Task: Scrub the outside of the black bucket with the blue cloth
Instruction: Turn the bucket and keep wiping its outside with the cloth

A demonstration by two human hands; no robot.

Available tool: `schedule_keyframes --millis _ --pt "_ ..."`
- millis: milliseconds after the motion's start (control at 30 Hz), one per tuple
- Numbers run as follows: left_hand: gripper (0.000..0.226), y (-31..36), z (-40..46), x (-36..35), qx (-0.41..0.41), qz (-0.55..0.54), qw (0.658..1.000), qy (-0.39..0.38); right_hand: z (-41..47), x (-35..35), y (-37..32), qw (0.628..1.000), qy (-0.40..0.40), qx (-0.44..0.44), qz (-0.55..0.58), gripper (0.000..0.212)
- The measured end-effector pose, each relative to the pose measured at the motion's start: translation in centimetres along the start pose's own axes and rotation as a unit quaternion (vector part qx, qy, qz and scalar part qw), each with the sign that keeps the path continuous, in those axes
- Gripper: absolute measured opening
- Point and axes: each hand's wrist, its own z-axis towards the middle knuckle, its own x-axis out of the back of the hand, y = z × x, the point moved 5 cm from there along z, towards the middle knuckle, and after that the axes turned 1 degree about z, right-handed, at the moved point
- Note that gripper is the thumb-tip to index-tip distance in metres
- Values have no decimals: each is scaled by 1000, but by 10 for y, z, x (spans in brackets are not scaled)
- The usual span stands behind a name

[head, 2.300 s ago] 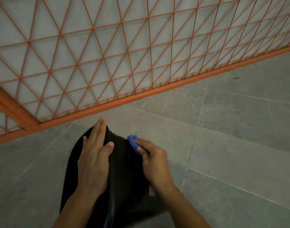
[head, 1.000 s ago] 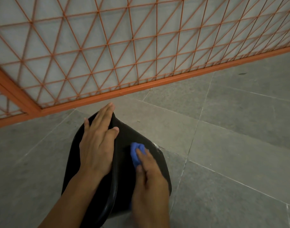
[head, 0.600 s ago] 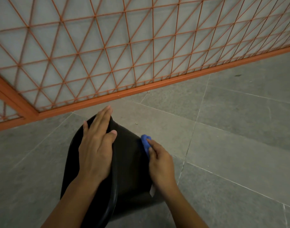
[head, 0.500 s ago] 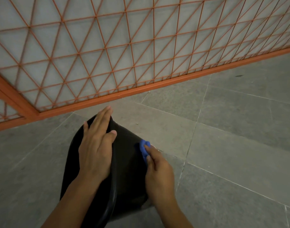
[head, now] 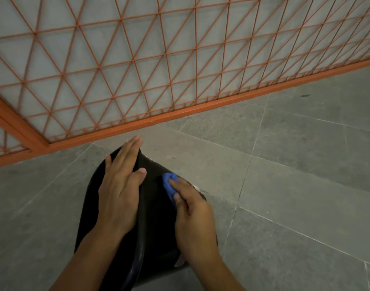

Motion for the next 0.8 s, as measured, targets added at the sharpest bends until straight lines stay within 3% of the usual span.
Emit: schedule_keyframes --millis 100,300,467,633,800 --pt "58 -6 2 4 12 -16 1000 3 17 -6 1 999 -28 32 4 32" --pt "61 -2 1 1 9 -14 1000 6 45 19 61 995 -3 -86 -59 30" --pt "61 -5 2 4 8 -13 1000 13 31 10 53 1000 -10 -5 -28 31" --pt "61 -5 3 4 7 5 1000 12 63 19 72 988 -74 -66 -122 31" --pt "62 -7 6 4 8 8 1000 10 39 16 71 994 -34 -42 -94 34"
